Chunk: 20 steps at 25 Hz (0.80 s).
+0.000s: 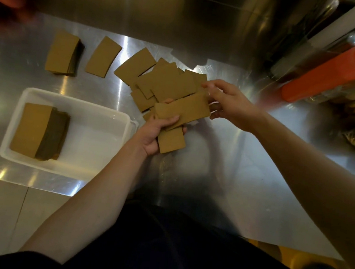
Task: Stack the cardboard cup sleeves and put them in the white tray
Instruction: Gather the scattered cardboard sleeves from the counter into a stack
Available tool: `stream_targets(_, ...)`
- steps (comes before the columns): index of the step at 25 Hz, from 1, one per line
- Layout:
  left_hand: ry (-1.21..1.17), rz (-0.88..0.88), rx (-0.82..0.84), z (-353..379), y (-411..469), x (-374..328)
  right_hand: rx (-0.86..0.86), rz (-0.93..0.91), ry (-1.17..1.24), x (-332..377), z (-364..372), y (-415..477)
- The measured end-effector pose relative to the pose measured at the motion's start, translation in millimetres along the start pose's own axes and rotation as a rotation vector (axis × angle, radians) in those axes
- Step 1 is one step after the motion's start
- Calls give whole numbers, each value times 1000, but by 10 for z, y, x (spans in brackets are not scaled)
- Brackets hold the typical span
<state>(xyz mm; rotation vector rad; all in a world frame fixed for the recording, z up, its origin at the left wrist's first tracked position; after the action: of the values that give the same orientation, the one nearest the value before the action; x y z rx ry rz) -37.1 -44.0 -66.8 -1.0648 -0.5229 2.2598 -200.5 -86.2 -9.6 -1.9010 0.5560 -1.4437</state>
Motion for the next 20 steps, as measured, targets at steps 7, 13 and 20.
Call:
stream_targets(7, 21, -115, 62, -1, -43, 83, 12, -100, -247, 39, 81, 66)
stream_targets(13, 149, -245, 128, 70, -55, 239, -79, -223, -494, 136, 311, 178)
stream_targets(20, -101, -152, -26, -246, 145, 229, -469, -84, -526, 187, -85, 707)
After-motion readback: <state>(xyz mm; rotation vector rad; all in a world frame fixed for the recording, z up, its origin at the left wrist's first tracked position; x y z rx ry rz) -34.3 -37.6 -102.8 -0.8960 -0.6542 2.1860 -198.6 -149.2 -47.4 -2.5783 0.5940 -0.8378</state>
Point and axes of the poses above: each hand's wrist, its own y-axis towards the middle knuckle, its own z-axis out of the palm, x = y × z, the point moved 9 cm from there along y, towards the middle knuckle, and after that the axes turned 10 degrees about z, right-handed, at the moved point
